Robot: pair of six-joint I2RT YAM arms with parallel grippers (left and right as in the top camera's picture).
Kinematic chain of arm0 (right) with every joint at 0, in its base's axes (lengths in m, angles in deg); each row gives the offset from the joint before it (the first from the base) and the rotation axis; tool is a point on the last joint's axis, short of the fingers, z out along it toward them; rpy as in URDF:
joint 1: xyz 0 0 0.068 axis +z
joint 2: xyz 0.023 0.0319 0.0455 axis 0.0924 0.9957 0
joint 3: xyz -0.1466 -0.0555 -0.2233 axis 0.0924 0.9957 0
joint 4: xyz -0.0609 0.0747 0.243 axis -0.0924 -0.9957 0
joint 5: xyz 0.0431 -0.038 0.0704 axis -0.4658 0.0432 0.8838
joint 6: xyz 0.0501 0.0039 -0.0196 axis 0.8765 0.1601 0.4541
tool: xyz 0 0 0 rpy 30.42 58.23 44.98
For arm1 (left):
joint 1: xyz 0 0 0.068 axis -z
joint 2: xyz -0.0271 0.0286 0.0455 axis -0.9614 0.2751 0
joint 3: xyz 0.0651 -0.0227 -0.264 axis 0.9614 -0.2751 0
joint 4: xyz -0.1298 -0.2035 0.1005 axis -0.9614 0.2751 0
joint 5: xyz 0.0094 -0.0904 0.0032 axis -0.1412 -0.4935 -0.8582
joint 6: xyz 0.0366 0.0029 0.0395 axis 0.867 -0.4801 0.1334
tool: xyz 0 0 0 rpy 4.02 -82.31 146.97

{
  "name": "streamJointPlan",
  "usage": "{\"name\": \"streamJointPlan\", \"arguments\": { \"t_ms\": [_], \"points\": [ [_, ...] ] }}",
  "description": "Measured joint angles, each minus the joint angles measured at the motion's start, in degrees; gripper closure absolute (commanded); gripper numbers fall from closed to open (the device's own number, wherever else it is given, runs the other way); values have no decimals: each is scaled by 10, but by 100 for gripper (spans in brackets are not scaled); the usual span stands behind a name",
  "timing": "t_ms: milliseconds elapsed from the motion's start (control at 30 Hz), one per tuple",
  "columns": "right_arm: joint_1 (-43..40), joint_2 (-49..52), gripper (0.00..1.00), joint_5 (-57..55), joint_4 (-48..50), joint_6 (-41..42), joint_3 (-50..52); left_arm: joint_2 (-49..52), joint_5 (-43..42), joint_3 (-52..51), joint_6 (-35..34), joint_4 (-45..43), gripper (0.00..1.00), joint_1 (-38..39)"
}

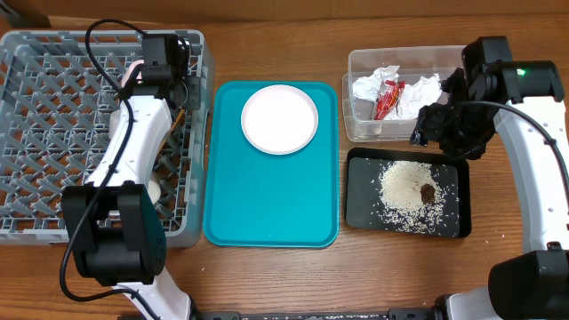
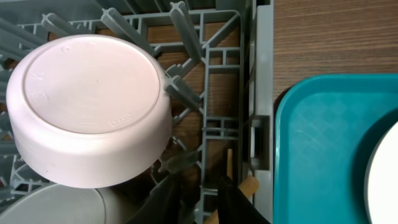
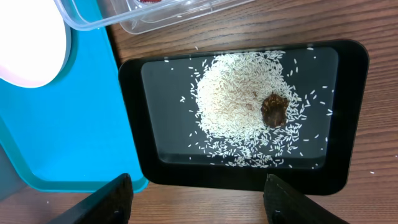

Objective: Sort waste into correct bins and load items into the dishwasher

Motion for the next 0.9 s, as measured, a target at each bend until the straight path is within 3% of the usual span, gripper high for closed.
{"name": "streamJointPlan", "arguments": {
  "t_ms": [900],
  "points": [
    [0,0,31,0,0,0,0,17,-29,14,56,87,71,-3]
  ]
}}
